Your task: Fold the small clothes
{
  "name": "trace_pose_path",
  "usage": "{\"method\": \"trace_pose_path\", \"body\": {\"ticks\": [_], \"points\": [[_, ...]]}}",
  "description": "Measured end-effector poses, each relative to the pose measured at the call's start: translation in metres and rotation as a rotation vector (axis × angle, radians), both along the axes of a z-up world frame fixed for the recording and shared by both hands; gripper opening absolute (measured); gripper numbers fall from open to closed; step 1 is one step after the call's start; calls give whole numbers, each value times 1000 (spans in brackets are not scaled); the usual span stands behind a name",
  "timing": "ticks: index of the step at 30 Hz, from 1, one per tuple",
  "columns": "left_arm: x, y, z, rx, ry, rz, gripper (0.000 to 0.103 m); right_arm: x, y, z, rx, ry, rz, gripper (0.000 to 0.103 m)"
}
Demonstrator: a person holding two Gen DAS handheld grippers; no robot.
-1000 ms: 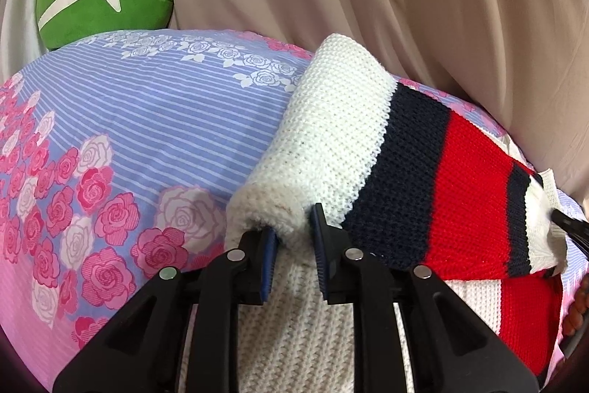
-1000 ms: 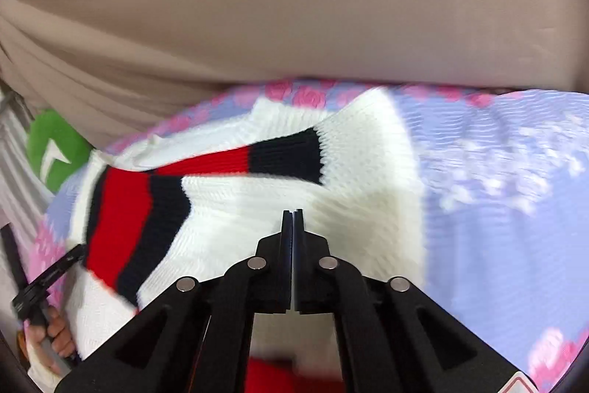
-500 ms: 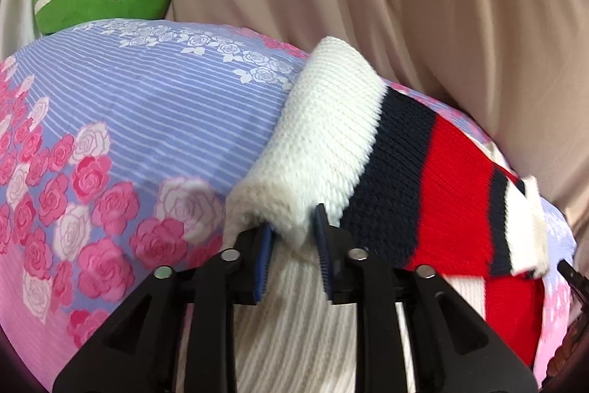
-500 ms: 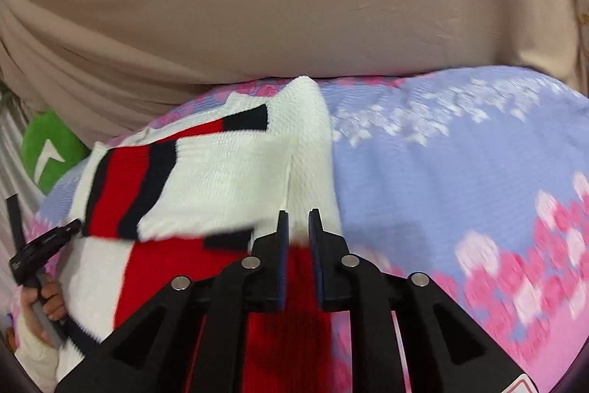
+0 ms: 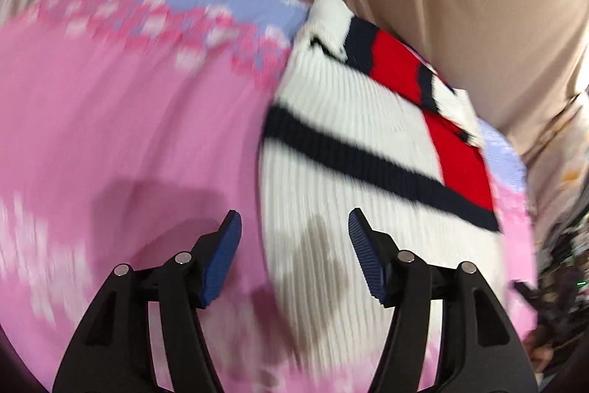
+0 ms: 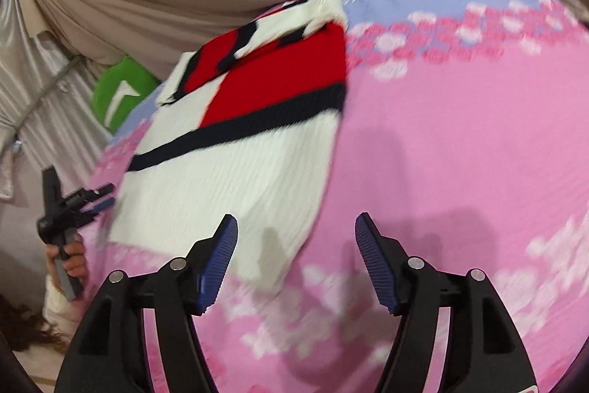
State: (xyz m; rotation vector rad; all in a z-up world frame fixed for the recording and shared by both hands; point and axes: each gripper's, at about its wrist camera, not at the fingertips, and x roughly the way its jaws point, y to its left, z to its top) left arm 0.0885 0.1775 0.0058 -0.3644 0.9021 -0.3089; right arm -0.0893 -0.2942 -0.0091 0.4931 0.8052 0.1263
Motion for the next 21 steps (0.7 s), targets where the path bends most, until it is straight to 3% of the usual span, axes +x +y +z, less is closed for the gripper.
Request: {"method": "trace_pose_path", "body": {"ticks": [3,10,11,12,13,14,16,21], "points": [[-21,2,-12,-100,50,-19,59,-4,14,-10,59,-3,18,66],[-33,-9,-17,-217,50,-16,57,12,33,-19,165,-43,1,68],[-32,-11,-16,-209,47,-16,46,15,34,-20,177,-47,-4,67],[-30,-14,-16,-205,49,-28,32,17,36,-19,174,-53,-6,64],[-26,-18,-17,-199,64,-36,22,19,39,-18,176,-60,-3,51],[-24,-19,-18,-203,75,-41,14,20,41,-18,184,-65,4,29],[-27,-22,-14,-189,57,-32,12,20,44,-15,198,-82,17,12],[-55,-20,23,-143,-98,-25,9,-7,49,13,139,-214,4,8]]}}
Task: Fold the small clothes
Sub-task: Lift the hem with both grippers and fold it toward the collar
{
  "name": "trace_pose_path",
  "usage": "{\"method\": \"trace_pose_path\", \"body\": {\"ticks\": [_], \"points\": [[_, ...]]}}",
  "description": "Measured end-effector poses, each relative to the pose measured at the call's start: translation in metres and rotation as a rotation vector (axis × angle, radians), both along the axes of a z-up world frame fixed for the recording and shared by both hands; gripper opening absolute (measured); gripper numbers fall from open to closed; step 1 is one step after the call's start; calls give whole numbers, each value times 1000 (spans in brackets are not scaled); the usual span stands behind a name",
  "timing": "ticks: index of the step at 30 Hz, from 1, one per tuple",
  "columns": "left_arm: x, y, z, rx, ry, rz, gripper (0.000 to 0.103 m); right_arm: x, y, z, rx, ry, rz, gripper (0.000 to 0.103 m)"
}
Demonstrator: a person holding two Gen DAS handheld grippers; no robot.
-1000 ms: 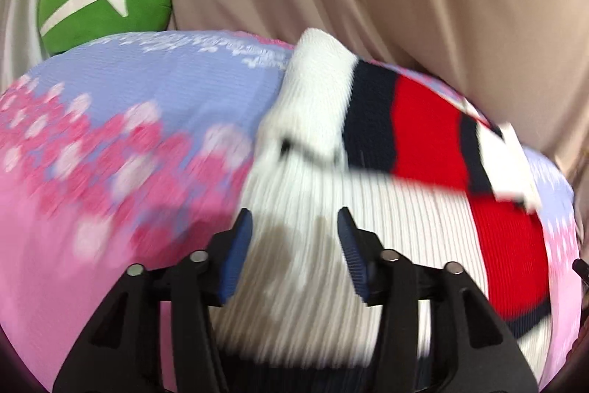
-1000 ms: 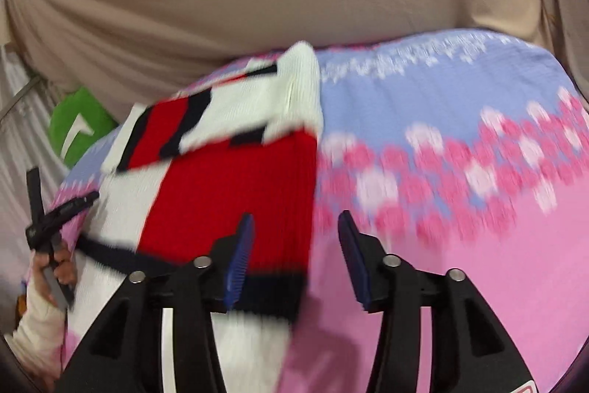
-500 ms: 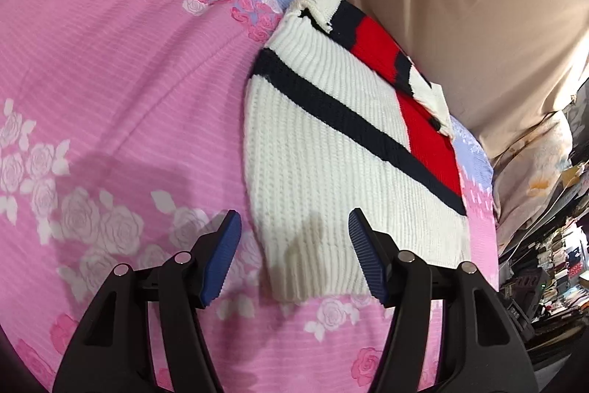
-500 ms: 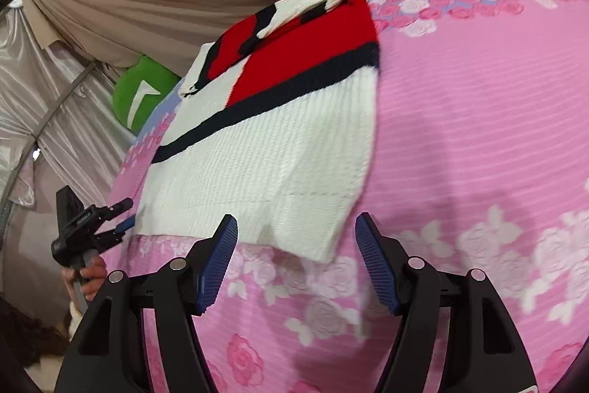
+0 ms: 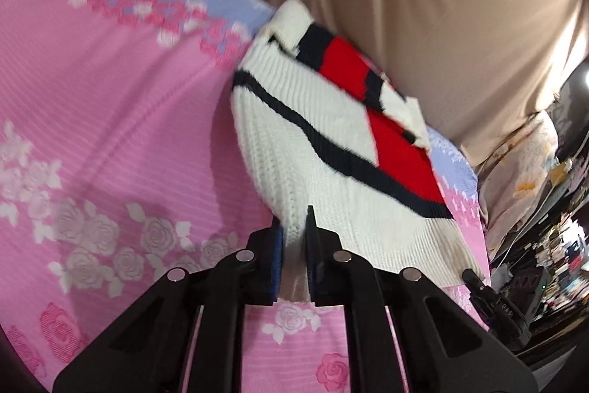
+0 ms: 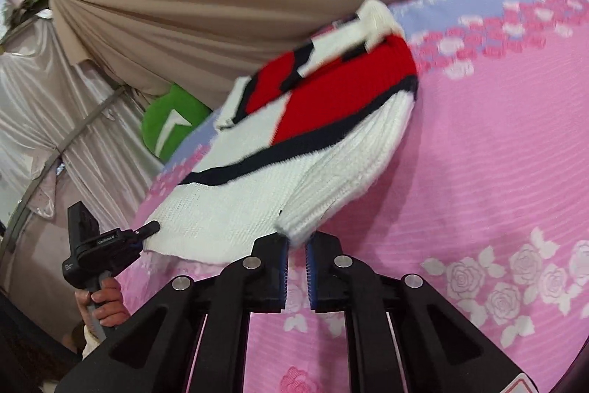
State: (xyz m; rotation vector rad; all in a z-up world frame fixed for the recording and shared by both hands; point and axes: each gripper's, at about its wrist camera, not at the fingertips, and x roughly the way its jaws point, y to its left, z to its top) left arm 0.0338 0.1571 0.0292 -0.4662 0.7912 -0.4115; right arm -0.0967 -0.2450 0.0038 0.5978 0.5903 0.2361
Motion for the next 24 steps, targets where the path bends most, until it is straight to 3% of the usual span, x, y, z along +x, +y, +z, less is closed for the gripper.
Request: {"method": "trace_pose_path", "body": {"ticks": [6,10,19,22,24], "points": [[-60,6,54,11,-187,-53,8,-62,-4,47,-28,-189,-51,6],[-115,14,90,-2,-338,-99,8,-123,-5,83,-49,-395,-55,6],[-228,45,164,-58,-673,-132,8,-230,20,152,-167,-763,-10,6],[-230,47,175,-53,-699,-120,9,-237,20,166,-173,-818,1,6],[-209,40,171,-32,-632,-111,9,-220,16,167,-179,-787,-13,6]]}}
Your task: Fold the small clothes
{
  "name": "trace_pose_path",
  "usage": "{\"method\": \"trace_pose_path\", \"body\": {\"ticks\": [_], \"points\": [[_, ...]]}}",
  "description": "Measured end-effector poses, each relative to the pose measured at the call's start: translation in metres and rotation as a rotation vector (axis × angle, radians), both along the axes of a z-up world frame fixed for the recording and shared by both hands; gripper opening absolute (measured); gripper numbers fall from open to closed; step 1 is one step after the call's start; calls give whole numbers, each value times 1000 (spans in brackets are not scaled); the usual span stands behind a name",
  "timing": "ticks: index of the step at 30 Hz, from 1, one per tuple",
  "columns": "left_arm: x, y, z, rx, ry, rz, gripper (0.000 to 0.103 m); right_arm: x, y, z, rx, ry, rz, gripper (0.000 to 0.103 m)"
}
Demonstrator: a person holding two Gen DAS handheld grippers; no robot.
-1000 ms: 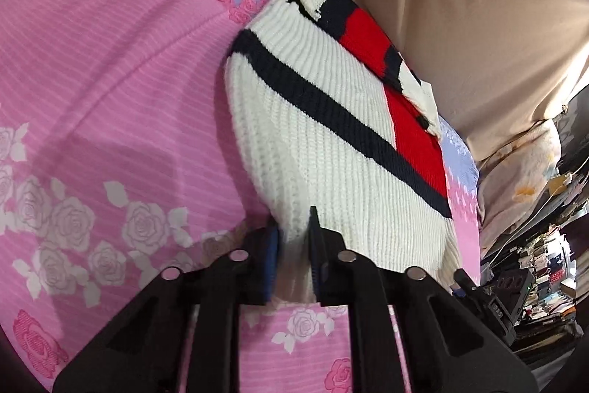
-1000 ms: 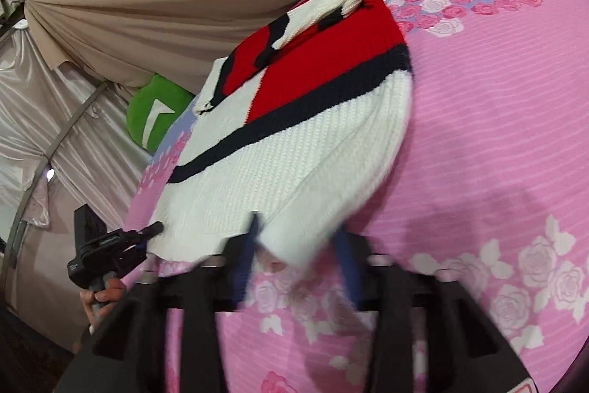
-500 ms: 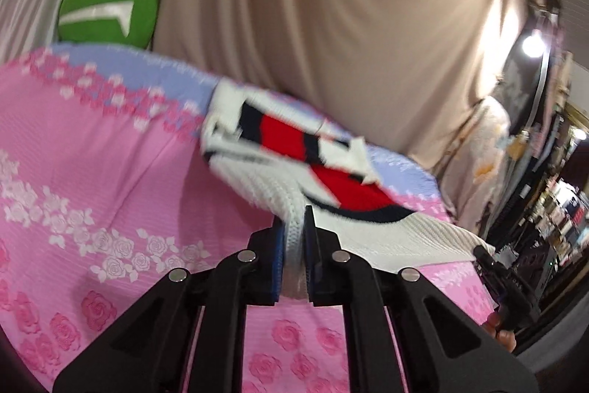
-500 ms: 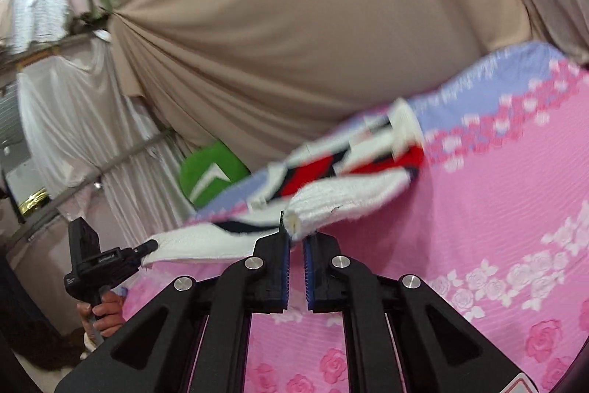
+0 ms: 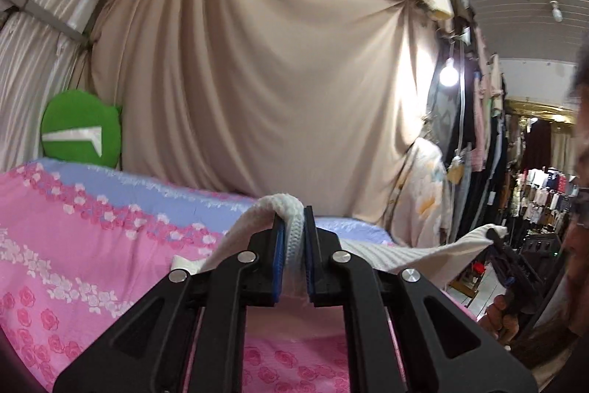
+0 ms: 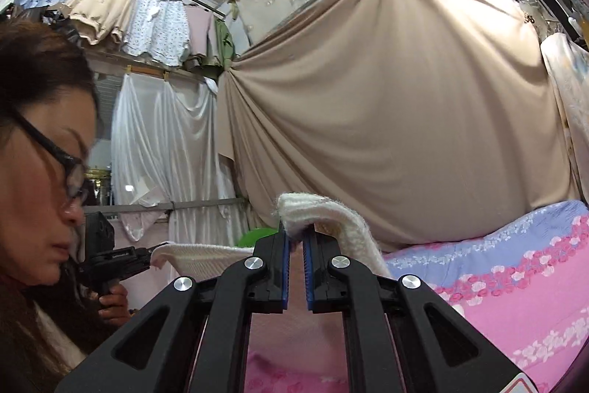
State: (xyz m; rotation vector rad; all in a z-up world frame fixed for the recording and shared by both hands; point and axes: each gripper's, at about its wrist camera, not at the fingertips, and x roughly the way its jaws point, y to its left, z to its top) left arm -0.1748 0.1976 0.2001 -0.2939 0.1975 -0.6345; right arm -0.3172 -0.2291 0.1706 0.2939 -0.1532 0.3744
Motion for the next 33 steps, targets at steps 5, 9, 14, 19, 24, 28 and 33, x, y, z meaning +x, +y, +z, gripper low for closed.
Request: {"method": "trace_pose_path", "body": {"ticks": [5,9,14,19,24,28,33], "points": [[108,-35,-51,91,341,35,9,100,-27,-39,89,297,-22,6],[187,-64,-107,191,525,88,9,184,-55,-90,194,543,-47,6],[247,-86,-154,257,631,151,9,252,-75,-132,247,709,-90,6],[264,-90,-171,276,669,167,10,285,-83,-154,262,780,-103,6],[274,-90,-184,271,694,161,10,299,-86,-173,270,842,-116,6],[277,-94,-188,285,672,170,12,304,-88,-181,275,877,-126,6],[279,-97,-190,289,647,171,13,309,-89,-186,273,912,-142,6]]}}
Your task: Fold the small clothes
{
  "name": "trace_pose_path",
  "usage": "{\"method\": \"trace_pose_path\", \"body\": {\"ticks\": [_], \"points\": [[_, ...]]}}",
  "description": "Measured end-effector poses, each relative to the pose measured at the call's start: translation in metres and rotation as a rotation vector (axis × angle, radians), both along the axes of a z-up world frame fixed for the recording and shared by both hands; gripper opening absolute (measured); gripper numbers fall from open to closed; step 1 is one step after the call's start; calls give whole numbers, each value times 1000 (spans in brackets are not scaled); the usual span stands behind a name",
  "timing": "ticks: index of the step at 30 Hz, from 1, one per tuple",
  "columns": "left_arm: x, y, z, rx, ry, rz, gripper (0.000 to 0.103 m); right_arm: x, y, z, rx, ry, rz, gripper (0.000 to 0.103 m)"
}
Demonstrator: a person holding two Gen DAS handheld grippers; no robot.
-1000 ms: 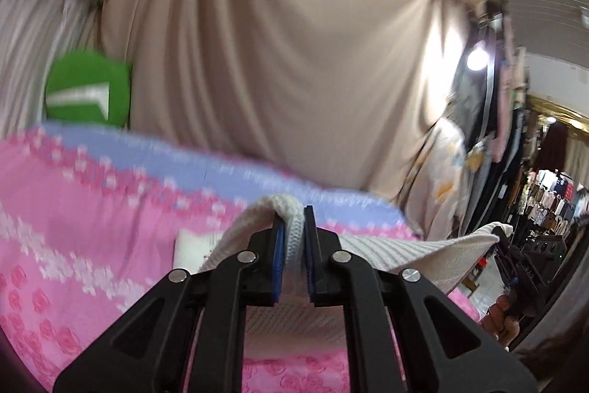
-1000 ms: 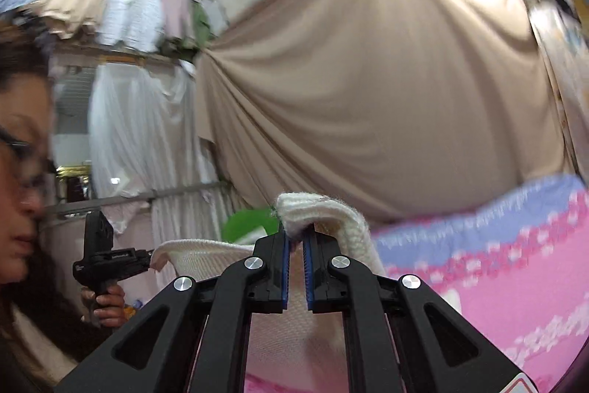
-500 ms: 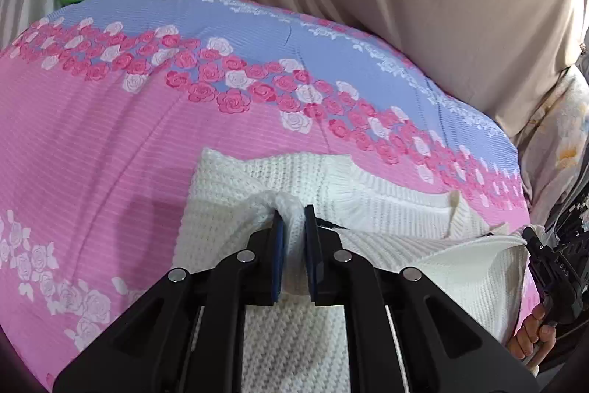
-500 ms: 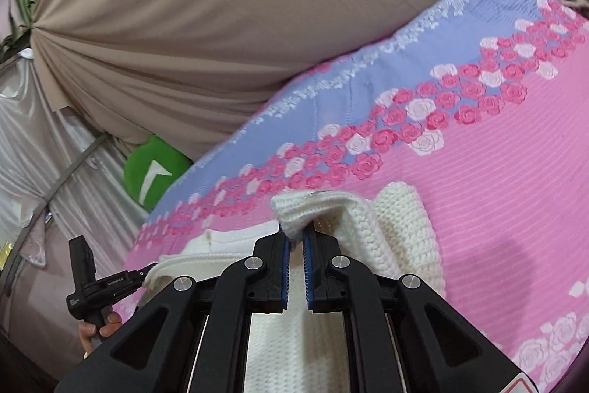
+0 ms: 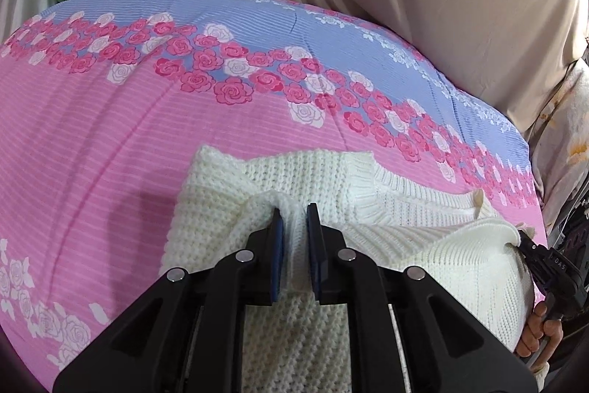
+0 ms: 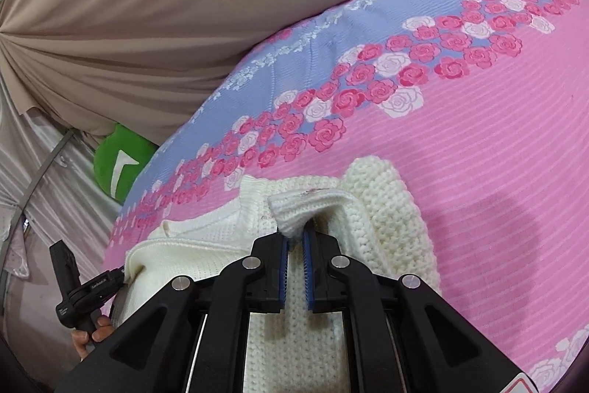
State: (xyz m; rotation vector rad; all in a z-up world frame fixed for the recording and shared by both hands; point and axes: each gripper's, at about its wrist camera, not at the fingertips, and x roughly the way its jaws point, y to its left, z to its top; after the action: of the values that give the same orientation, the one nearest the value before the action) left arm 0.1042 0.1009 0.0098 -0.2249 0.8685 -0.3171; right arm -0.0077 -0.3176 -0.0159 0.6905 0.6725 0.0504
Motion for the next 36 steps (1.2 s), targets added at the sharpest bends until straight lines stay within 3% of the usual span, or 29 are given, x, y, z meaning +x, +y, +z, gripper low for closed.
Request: {"method": "trace_pose_path", "body": {"ticks": [6,10,12,14,16,18,22,25,27,28,29,32,36], "points": [[-5,2,-1,-21,-41,-5,16,2,0,-1,-2,4,5,7],[-15,14,6,-110,-86,15,22,-19,-5,14,20,-126,-27,20],[-27,26,18,-129,-144,75,43,-41,-7,30,-17,-216,-89,33],[-47,41,38,-96,-242,151,50,-66,-9,45,-51,-288,-146,44],[-63,53,52,-59,-276,177,57,-82,-4,52,-97,-270,-150,44],[-71,62,58,-67,-247,127,65,-92,4,50,-127,-217,-125,44],[-86,63,42,-51,-110,1,66,-111,16,26,-124,-94,-64,44],[-101,59,21,-35,-12,-57,62,-126,21,9,-135,-32,-41,45],[-111,59,13,-10,10,-66,39,-136,25,7,-164,-22,-30,44],[-115,58,12,24,4,-56,30,-140,30,8,-199,-22,-24,34],[-119,59,12,55,-4,-41,6,-141,35,11,-237,-21,-17,13],[-126,65,19,63,-23,-27,6,-148,41,20,-275,-46,-9,1],[-136,74,30,123,-60,6,5,-169,35,37,-321,-87,-79,1]]}}
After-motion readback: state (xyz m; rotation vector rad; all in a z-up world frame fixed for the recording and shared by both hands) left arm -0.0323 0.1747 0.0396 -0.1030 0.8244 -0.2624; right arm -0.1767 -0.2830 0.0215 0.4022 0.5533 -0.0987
